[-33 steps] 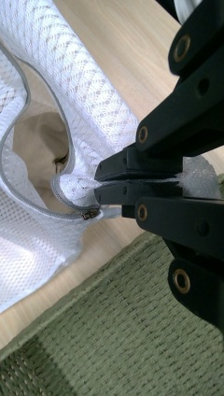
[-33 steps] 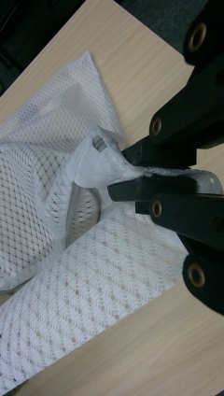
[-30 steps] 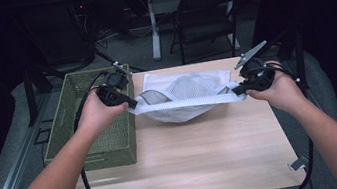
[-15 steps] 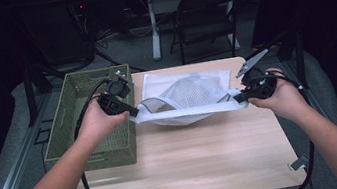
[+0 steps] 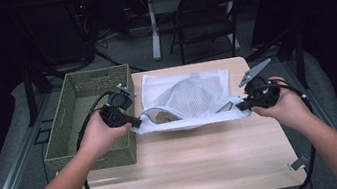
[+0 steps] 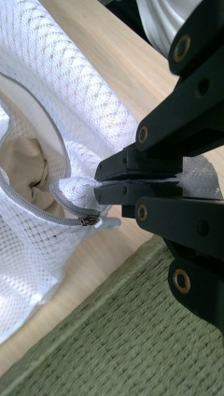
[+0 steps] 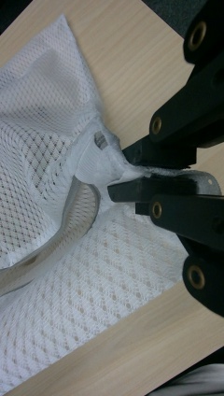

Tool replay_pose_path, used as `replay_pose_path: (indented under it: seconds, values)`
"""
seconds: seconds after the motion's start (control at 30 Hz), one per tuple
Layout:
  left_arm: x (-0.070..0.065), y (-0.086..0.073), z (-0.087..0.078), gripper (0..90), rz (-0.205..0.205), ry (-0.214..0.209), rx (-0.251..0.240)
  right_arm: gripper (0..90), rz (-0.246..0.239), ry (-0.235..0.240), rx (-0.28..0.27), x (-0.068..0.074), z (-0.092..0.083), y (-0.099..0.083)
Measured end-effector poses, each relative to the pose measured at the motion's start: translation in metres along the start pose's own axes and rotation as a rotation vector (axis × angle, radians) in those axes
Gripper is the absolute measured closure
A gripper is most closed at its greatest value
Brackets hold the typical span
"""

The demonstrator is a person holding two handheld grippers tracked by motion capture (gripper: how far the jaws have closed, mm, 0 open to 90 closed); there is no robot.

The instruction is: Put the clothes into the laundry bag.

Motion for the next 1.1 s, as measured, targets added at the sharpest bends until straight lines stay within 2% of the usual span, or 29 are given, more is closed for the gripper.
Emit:
replay_pose_path:
  seconds: [0.33,0.5,0.77,0.97,1.1]
  values:
    - [-0.011,-0.023,0.011,87.5,0.016,-0.001,0.005,85.0,-0.014,-0.001,0.001,0.014,0.011,-0.015]
    - [-0.016,-0.035,0.018,87.5,0.005,-0.007,-0.001,84.9,-0.016,0.001,-0.010,0.021,0.016,-0.022]
    - [-0.028,-0.052,0.027,87.5,0.027,0.016,-0.004,84.7,-0.017,-0.003,-0.013,0.029,0.025,-0.036]
    - [-0.035,-0.066,0.037,87.4,0.008,-0.012,-0.005,84.7,-0.001,0.019,-0.006,0.035,0.037,-0.053]
    - [-0.039,-0.074,0.046,87.4,0.003,-0.007,-0.001,84.8,0.006,0.030,-0.003,0.038,0.045,-0.061]
Point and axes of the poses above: each handheld gripper's, and its own axes: z roughly forward along the jaws, y roughly out of its top, x roughly to its left, the point moved 8 cm from there along z, roughly forward along the jaws, and after that the axes turned 12 degrees about y, right-handed, at the moved point
